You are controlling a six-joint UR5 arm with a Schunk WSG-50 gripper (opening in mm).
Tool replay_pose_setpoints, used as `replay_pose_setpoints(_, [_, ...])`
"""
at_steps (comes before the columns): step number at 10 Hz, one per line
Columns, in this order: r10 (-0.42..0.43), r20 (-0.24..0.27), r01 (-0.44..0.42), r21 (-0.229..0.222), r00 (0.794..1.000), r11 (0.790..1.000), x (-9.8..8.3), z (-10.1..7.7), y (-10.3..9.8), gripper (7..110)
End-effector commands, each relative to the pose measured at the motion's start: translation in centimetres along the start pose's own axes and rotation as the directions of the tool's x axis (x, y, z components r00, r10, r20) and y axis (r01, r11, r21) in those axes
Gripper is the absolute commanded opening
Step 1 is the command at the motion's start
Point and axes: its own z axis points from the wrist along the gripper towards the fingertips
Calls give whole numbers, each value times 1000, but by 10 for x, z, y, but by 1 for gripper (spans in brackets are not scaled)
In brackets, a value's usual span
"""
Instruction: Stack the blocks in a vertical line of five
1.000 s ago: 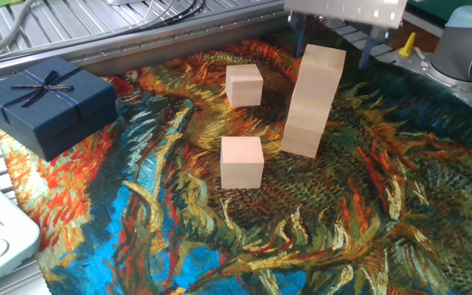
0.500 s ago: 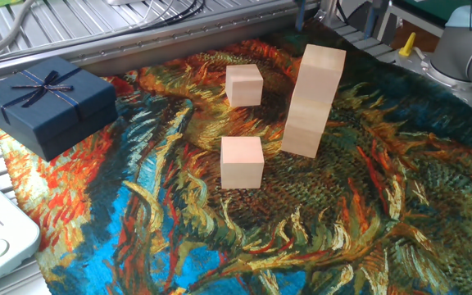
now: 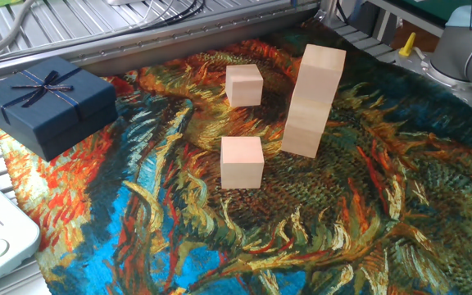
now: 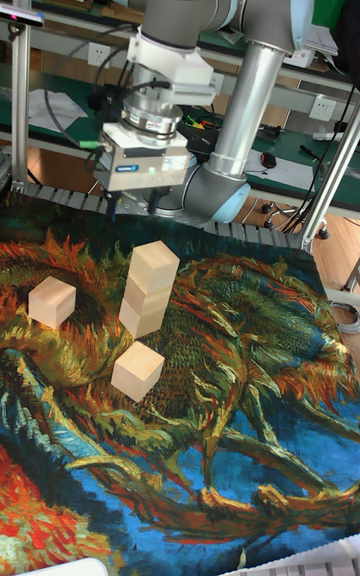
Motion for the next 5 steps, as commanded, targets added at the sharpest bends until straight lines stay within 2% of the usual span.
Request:
replay_pose_setpoints(1, [40,-25,-40,11,999,999,15,-2,-2,66])
replay_pose_setpoints(2, [17,16,-16,-85,1000,996,4,-3,21,66])
replay_pose_setpoints(3, [22,37,-15,-166,999,986,-1,-6,41,66])
replay_pose_setpoints(4, [74,15,-70,-158,997,985,2,-5,39,7])
replay_pose_setpoints(5, [151,-44,-154,-100,988,983,16,-3,26,7])
